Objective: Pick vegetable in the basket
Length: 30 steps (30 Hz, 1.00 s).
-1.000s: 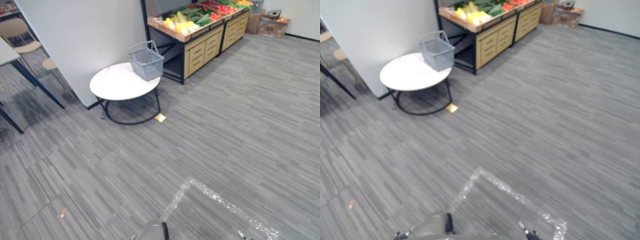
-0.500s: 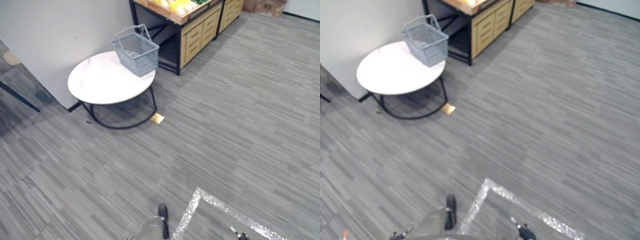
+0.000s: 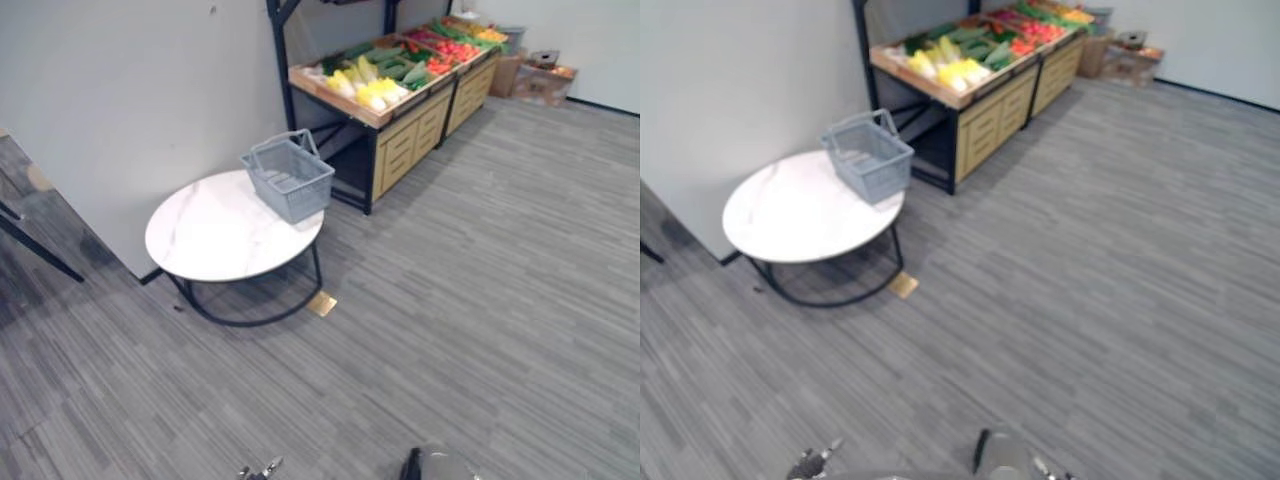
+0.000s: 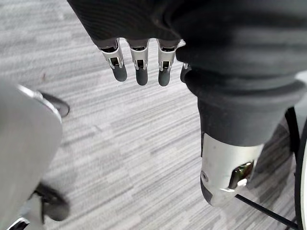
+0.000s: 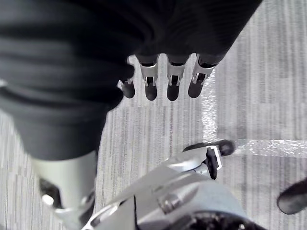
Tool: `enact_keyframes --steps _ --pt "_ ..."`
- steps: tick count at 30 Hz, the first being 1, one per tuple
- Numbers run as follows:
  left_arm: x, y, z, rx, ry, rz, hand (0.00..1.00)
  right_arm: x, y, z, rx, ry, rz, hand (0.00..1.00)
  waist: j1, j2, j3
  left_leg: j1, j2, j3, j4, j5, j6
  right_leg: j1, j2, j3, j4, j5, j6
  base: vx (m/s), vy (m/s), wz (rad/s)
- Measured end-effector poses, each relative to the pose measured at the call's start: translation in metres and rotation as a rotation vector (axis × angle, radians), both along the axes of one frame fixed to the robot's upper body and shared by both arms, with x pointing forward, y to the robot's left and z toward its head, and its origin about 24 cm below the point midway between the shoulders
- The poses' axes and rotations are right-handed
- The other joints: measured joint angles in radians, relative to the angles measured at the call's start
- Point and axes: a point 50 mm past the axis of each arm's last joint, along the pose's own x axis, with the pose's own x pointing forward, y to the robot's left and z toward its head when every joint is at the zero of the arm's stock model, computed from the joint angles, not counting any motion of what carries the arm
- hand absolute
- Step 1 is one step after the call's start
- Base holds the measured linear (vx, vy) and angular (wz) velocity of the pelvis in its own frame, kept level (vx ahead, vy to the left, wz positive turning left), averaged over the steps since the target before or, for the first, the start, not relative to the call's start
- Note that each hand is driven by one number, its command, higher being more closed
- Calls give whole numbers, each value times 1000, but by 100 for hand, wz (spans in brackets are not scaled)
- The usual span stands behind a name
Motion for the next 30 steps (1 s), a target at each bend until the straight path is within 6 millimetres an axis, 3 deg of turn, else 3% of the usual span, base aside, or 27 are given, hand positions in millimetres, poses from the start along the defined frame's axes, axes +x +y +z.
enact_keyframes --steps 1,2,3,6,7,9,10,11,13,16,18,20,23,24,25,27,29,30 --pt "0 3 0 1 -4 35 0 -1 2 0 3 0 5 0 -3 -9 -3 28 20 -11 -14 -12 -18 6 22 51 -136 57 17 614 -342 45" --pt "-3 4 0 -3 -1 70 0 -5 6 -1 7 8 12 0 -1 -15 -6 53 31 -13 -16 -16 -21 6 20 56 -121 165 12 766 -410 55" --pt "-1 -2 0 -22 -12 108 0 -2 0 1 -10 2 30 0 0 8 -3 66 65 -11 14 -3 -28 -3 30 27 -16 97 -35 747 -419 44" --pt "2 -7 0 -36 -34 138 0 1 -5 2 -23 -8 37 0 4 26 -6 45 112 -29 154 96 -49 30 32 -26 107 -40 -89 581 -355 38" --pt "2 -7 1 -38 -40 146 0 3 -5 3 -27 -15 33 0 0 30 -9 11 125 -59 240 132 -58 67 35 -50 96 -63 -95 627 -385 56" --pt "7 -6 2 -40 -61 147 0 5 -6 4 -31 -31 12 0 0 31 -9 -100 129 -120 472 241 -112 143 43 -77 47 -90 -99 489 -268 46" --pt "8 -6 2 -39 -67 146 0 8 -8 5 -37 -45 -5 0 2 31 -4 -198 125 -137 682 297 -173 209 49 -90 -6 -98 -104 375 -150 27" --pt "8 -4 2 -37 -66 145 0 10 -9 5 -39 -48 -8 0 2 32 -3 -232 122 -121 766 298 -174 240 50 -93 -29 -99 -105 354 -118 21" --pt "3 -1 2 -37 -61 165 0 12 -7 5 -34 -53 -11 0 5 24 1 -314 123 -39 930 285 -154 348 51 -93 -101 -100 -103 272 -62 4" --pt "-2 1 2 -30 -49 159 0 22 -5 6 -24 -80 -20 0 7 23 3 -430 125 37 966 201 -97 451 51 -85 -171 -120 -92 256 -2 -4" --pt "-3 3 2 -21 -57 165 0 28 -4 6 -16 -96 -30 0 18 21 5 -499 113 87 863 119 -80 496 41 -70 -197 -126 -80 243 111 -23" --pt "-1 3 3 -14 -65 148 0 32 -1 7 -11 -107 -24 0 27 18 8 -516 92 135 678 97 -59 538 18 -52 -215 -143 -48 277 197 -31" --pt "0 1 4 -7 -75 134 0 37 3 7 -13 -114 34 0 30 20 9 -513 57 149 281 168 -31 591 -19 -27 -221 -188 13 369 313 -28" --pt "-2 3 4 -1 -80 140 0 39 7 7 -9 -111 74 0 41 9 4 -510 50 168 259 280 -12 608 -39 2 -226 -209 21 428 345 -39" --pt "0 8 6 15 -90 135 0 42 16 6 6 -114 115 0 51 -10 -12 -517 20 205 277 236 9 615 -64 36 -250 -218 5 456 310 -39" --pt "6 10 8 22 -111 139 0 48 28 6 32 -129 147 0 56 -31 -14 -546 19 220 343 175 24 608 -56 101 -256 -169 -8 501 220 -20" --pt "0 13 6 23 -92 181 0 49 29 6 33 -133 142 0 64 -33 -16 -530 21 266 409 109 66 634 -67 183 -265 -83 -12 596 292 -18" --pt "-4 14 5 26 -79 180 0 48 28 6 34 -130 132 0 63 -33 -24 -521 20 273 408 103 71 634 -68 201 -262 -62 -12 400 217 -11"
